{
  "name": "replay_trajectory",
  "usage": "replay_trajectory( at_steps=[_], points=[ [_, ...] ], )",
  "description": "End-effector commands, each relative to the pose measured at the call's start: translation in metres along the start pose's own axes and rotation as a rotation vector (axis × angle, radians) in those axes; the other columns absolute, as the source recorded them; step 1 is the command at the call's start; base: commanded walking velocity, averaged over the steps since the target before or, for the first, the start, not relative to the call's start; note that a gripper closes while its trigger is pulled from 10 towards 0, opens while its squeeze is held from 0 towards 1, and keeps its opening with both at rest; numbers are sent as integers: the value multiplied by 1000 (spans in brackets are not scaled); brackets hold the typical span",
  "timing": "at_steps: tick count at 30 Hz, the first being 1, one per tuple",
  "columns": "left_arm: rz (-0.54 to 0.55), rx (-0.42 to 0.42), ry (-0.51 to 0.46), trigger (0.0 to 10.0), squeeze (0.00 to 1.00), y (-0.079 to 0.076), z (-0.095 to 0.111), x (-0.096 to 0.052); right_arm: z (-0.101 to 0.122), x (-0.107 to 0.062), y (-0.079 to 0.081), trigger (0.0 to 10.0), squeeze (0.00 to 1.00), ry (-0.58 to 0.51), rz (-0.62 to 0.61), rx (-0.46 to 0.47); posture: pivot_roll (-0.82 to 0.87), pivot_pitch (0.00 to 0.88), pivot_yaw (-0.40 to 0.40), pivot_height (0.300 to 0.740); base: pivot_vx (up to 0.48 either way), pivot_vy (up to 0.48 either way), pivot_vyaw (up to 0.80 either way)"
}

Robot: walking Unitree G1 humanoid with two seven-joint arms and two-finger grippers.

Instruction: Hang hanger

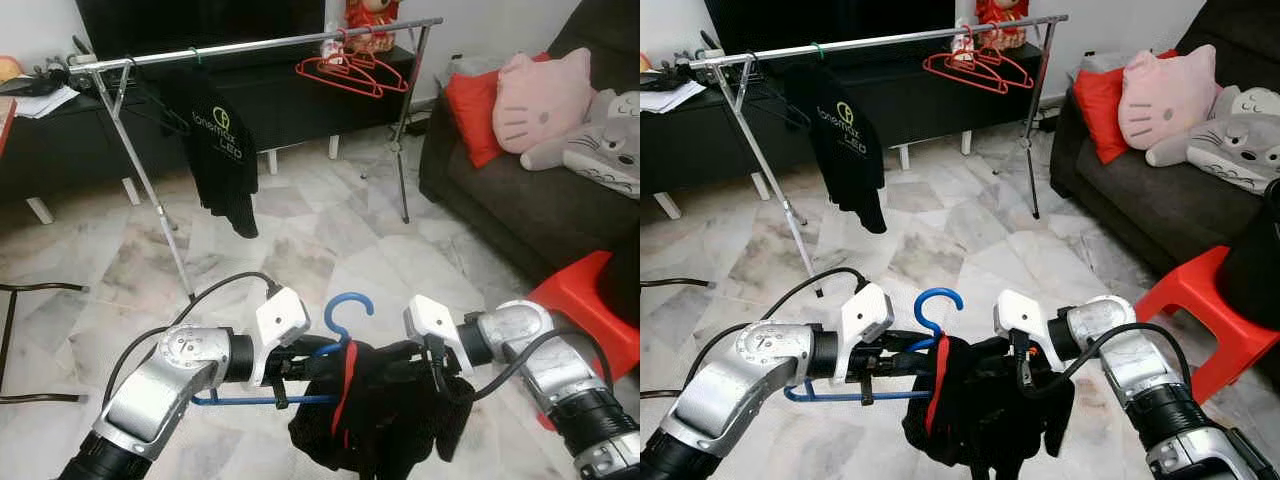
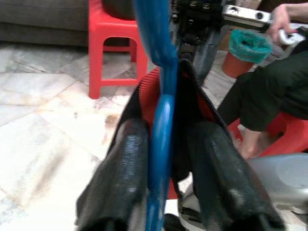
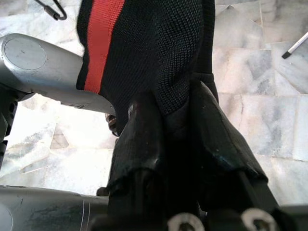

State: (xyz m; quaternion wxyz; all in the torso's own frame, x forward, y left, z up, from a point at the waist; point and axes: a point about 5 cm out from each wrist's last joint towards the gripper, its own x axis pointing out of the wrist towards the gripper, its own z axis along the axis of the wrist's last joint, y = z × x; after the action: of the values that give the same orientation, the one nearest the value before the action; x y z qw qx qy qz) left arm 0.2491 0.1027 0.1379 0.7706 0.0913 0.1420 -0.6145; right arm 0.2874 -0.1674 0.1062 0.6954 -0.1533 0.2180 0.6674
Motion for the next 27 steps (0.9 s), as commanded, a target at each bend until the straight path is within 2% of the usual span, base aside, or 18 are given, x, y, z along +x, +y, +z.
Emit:
replay_trajectory(
  at_steps=[1,6,11,16,19,22,23,24,25,26,27],
  points=[
    [-26,10,-6,10000,1000,-1,1,-3,1,-4,-2,0,0,-1,-21,-12,-47,0,-34,740,0,0,0],
    [-53,23,22,10000,1000,2,0,-14,-5,-4,1,0,0,33,-19,-2,-51,0,-31,740,0,0,0],
    [-41,35,71,10000,1000,11,-2,-34,-28,-8,3,0,0,104,-64,52,-47,0,-29,740,0,0,0],
    [-4,34,85,10000,1000,17,-4,-41,-38,-8,7,0,0,138,-63,79,-44,0,-33,740,0,0,0],
    [24,27,87,10000,1000,19,-6,-44,-41,-8,4,0,0,128,-106,91,-44,0,-33,740,0,0,0],
    [99,24,94,10000,1000,25,-10,-50,-41,-11,0,0,0,107,-162,102,-47,0,-37,740,0,0,0],
    [199,11,99,10000,1000,34,-15,-56,-44,-14,-3,0,0,108,-212,111,-51,0,-38,740,0,0,0],
    [230,5,99,10000,1000,37,-16,-58,-45,-15,-4,0,0,112,-228,114,-51,0,-38,740,0,0,0],
    [365,13,93,10000,1000,49,-20,-66,-50,-17,-4,0,0,124,-261,119,-50,0,-41,740,0,0,0],
    [495,-9,77,10000,569,60,-23,-76,-52,-19,-5,0,0,112,-302,133,-48,0,-41,740,0,0,0],
    [495,-9,77,10000,569,60,-23,-76,-52,-19,-5,0,0,112,-302,133,-48,0,-41,740,0,0,0]
  ],
)
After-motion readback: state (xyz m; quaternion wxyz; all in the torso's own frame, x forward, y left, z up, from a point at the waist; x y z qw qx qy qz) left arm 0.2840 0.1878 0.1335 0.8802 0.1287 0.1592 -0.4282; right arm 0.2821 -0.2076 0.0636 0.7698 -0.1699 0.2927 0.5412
